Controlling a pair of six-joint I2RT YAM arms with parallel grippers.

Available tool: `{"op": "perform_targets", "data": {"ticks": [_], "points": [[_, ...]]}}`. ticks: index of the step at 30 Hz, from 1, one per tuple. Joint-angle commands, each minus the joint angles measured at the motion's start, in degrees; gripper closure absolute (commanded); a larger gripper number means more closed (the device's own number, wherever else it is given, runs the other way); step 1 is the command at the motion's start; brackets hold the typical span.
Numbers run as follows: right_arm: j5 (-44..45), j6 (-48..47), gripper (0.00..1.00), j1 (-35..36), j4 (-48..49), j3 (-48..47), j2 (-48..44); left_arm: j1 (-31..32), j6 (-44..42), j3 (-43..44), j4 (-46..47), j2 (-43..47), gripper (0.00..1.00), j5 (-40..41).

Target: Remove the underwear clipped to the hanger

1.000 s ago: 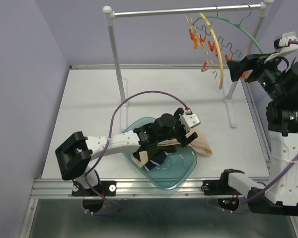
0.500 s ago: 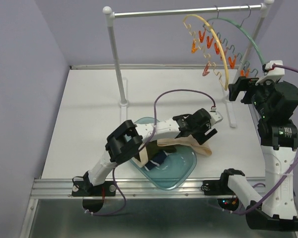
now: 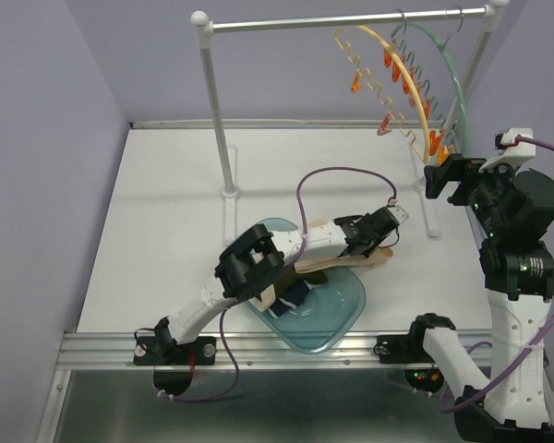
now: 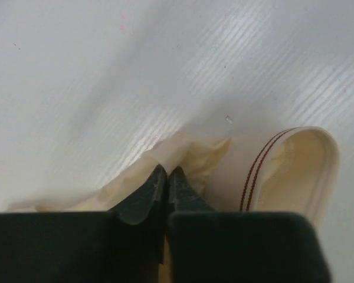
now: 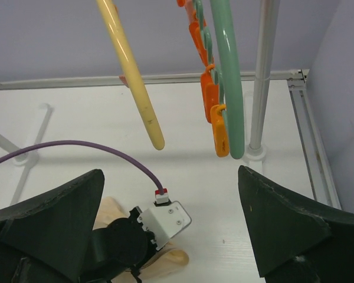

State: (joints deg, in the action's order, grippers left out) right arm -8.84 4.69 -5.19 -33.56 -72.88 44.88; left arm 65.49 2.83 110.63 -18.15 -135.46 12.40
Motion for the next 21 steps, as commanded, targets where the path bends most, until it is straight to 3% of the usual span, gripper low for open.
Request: {"op": "perform_targets", "data": {"ticks": [1, 5, 12, 21], "points": [[0.1, 1.3, 0.0, -0.2, 0.5, 1.3, -1.4, 0.1, 0.4, -3.2, 7.2, 8.4, 1.0, 6.5], [1.2, 0.9, 0.0, -0.1, 0.0, 1.8, -2.3, 0.0, 0.4, -8.8, 14.1, 17.6, 1.0, 9.6], [4.4, 1.0, 0.0, -0.1, -0.5, 4.1, -4.3, -0.1, -1.3, -23.4, 27.1, 41.5, 1.0, 14.2], [8.6, 0.8, 0.0, -0.1, -0.4, 9.3, -6.2, -0.3, -2.5, -39.4, 29.8, 67.7, 1.0, 5.5]]}}
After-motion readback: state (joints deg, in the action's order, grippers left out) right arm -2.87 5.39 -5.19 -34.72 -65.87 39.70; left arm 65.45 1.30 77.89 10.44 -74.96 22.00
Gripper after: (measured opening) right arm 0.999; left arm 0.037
